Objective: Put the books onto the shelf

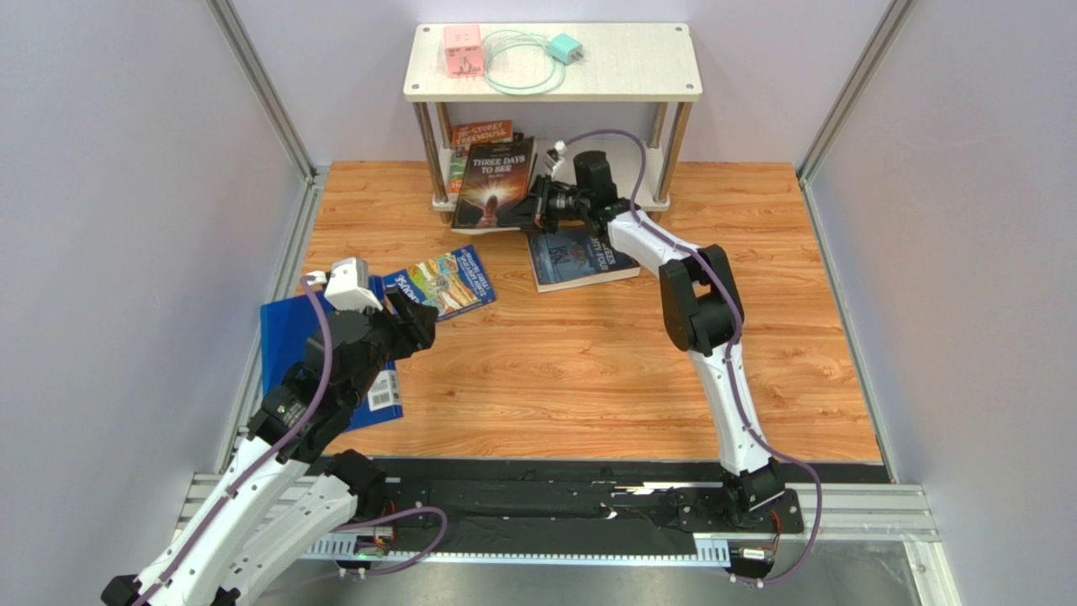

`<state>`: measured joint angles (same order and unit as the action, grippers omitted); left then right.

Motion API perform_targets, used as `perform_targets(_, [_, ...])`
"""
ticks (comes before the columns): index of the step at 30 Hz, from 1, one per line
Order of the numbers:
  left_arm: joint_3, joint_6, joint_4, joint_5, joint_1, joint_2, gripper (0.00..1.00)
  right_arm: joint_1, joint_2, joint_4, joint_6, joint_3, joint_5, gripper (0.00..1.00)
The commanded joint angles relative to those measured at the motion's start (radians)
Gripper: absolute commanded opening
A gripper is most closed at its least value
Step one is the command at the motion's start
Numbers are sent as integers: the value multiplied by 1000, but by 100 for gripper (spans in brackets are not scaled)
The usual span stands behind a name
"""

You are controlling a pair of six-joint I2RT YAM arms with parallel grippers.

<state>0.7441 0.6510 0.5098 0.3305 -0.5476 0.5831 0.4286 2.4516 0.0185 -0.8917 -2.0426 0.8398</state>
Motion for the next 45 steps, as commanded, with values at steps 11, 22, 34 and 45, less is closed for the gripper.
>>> perform_targets(11, [-35, -13, 9, -10, 0, -49, 70, -22, 40, 172, -92, -56, 15, 2])
perform_targets(22, [-71, -1, -31, -53, 0, -32, 70, -37, 191, 113, -156, -344, -2, 5])
perform_targets(34, [-106, 21, -70, -85, 0, -8, 69, -44, 245, 78, -164, -424, -19, 9])
perform_targets(45, [-126, 22, -91, -110, 0, -3, 69, -45, 182, 143, -170, -320, -39, 56])
